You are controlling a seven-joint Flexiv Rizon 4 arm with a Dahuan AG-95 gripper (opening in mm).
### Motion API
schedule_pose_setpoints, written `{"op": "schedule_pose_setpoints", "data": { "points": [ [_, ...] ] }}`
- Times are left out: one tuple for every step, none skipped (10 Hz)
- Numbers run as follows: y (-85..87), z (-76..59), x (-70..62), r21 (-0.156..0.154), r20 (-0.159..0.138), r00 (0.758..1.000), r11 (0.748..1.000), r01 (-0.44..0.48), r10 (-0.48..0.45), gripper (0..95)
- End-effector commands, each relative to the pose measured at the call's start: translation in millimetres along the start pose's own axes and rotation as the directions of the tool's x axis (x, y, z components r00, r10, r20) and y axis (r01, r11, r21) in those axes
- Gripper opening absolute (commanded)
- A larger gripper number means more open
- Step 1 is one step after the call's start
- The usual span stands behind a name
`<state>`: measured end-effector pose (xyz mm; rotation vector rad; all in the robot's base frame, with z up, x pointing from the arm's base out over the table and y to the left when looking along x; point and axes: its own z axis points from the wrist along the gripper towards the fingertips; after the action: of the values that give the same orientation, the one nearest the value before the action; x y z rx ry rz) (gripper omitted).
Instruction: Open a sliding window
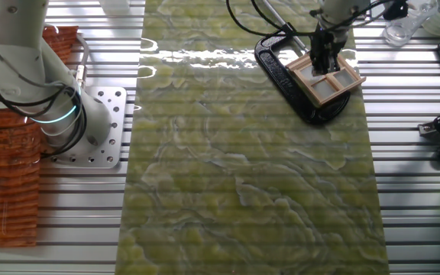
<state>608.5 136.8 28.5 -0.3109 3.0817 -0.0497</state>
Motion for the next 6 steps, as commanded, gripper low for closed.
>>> {"op": "schedule_pose_setpoints", "data": {
  "points": [
    [0.8, -2.4, 0.6, -0.002, -0.002, 1.000, 1.000, 0.002, -0.002, 0.0],
    [0.7, -2.4, 0.6, -0.001, 0.001, 1.000, 1.000, 0.005, -0.005, 0.0],
    [0.7, -2.4, 0.6, -0.001, 0.000, 1.000, 1.000, 0.006, -0.006, 0.0],
    [0.7, -2.4, 0.6, -0.001, 0.001, 1.000, 1.000, 0.006, -0.006, 0.0],
    [0.5, -2.4, 0.5, -0.002, 0.001, 1.000, 1.000, 0.010, -0.010, 0.0],
    [0.4, -2.4, 0.4, -0.003, 0.001, 1.000, 1.000, 0.015, -0.015, 0.0]
  ]
}}
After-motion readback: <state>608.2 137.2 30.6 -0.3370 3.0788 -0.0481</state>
